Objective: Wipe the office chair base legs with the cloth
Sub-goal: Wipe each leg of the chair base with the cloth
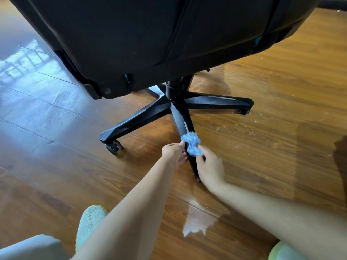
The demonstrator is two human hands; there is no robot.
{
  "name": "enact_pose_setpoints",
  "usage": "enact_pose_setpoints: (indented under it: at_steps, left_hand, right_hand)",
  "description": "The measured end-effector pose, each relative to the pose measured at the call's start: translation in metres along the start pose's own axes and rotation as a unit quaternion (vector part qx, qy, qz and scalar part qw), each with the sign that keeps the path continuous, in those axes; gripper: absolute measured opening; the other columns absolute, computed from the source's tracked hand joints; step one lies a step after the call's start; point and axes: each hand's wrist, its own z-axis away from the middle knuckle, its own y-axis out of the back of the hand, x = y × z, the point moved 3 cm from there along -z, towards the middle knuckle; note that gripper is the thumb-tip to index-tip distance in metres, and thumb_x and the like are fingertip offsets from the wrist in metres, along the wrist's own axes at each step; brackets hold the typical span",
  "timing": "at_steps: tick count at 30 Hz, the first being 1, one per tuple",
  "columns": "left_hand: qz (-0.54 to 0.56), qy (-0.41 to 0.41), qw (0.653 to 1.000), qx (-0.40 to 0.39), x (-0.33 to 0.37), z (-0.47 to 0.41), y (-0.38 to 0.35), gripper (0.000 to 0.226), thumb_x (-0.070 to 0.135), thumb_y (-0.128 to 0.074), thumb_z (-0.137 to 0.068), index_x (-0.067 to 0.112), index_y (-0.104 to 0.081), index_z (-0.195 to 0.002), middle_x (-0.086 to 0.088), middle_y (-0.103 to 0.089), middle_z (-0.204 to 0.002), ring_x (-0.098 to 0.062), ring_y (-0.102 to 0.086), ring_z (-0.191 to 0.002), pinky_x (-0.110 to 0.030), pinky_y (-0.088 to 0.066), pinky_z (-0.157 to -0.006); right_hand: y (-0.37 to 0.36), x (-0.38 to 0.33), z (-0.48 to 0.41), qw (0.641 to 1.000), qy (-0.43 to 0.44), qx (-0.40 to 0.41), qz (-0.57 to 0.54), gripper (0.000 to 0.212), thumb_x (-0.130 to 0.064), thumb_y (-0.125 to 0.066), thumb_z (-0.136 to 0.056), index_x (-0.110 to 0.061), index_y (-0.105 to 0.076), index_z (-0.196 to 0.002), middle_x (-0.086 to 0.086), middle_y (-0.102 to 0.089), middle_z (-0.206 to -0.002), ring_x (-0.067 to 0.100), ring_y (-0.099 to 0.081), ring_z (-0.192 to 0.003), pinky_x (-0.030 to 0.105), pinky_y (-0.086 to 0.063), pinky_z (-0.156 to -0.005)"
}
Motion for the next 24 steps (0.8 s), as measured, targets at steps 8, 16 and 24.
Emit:
enact_pose_setpoints:
  at_steps: [8,16,24]
  left_hand:
    - [-0.015,0.008,1.0,0.018,0.007,0.012,0.001,0.031,0.029,-0.072,-0.101,0.007,-0.072,-0.123,-0.003,-0.075,-0.095,-0.012,-0.074,-0.071,-0.024,-0.059,-0.048]
    - [-0.024,0.025,0.999,0.007,0.008,0.011,0.003,0.028,0.026,-0.072,-0.101,0.011,-0.069,-0.124,-0.006,-0.075,-0.105,-0.018,-0.076,-0.092,-0.03,-0.065,-0.059]
    - [-0.024,0.02,1.0,-0.004,0.012,0.015,0.002,0.025,0.022,-0.069,-0.103,0.012,-0.068,-0.125,-0.006,-0.074,-0.101,-0.017,-0.074,-0.083,-0.031,-0.065,-0.061]
  right_hand:
    - [0.006,-0.01,-0.052,0.993,-0.035,-0.088,-0.069,0.035,-0.016,-0.05,-0.099,-0.031,-0.068,-0.123,-0.012,-0.072,-0.092,0.003,-0.049,-0.062,0.021,-0.033,-0.054]
    - [0.017,0.026,0.003,0.992,-0.092,-0.08,0.016,0.016,-0.011,-0.049,-0.091,-0.011,-0.059,-0.078,-0.004,-0.051,-0.056,0.013,-0.042,-0.052,0.032,-0.026,-0.049]
    - [-0.005,-0.014,-0.072,0.977,-0.15,-0.071,-0.137,0.028,-0.009,-0.042,-0.097,-0.02,-0.067,-0.103,-0.002,-0.063,-0.081,0.017,-0.05,-0.07,0.031,-0.037,-0.064]
